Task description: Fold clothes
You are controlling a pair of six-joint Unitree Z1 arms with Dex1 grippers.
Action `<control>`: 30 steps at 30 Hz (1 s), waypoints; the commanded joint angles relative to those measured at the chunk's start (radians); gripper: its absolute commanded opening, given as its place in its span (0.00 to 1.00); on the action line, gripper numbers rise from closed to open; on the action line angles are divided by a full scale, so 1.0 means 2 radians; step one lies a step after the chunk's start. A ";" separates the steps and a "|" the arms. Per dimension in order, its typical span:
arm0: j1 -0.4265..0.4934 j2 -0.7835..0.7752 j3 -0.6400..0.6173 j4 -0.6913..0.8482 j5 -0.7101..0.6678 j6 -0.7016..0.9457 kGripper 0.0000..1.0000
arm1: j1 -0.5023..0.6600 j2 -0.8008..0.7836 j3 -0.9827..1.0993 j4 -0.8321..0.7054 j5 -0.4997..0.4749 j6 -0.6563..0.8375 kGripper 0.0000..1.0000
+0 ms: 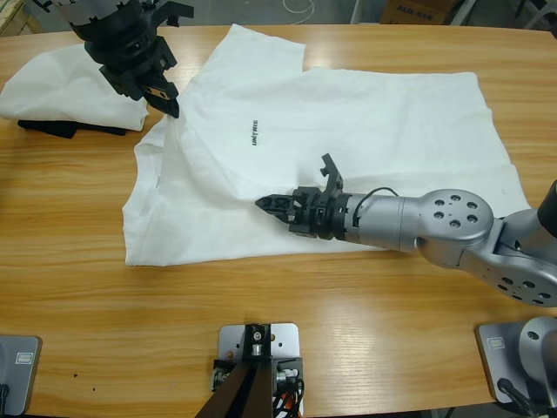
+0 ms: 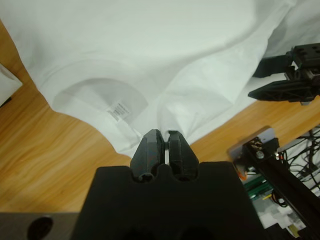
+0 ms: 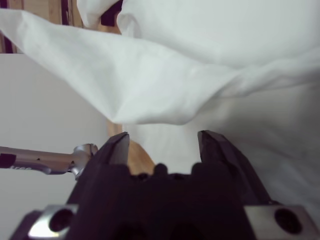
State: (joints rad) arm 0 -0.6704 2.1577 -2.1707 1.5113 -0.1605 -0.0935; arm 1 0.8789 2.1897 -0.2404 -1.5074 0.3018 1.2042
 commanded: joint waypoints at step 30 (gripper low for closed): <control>-0.003 0.017 0.005 0.048 0.006 0.008 0.00 | 0.010 -0.042 -0.029 -0.112 -0.033 -0.011 0.52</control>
State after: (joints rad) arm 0 -0.6705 2.1577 -2.1707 1.5113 -0.1604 -0.0873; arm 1 0.8790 2.1418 -0.3004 -1.5077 0.2334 1.1533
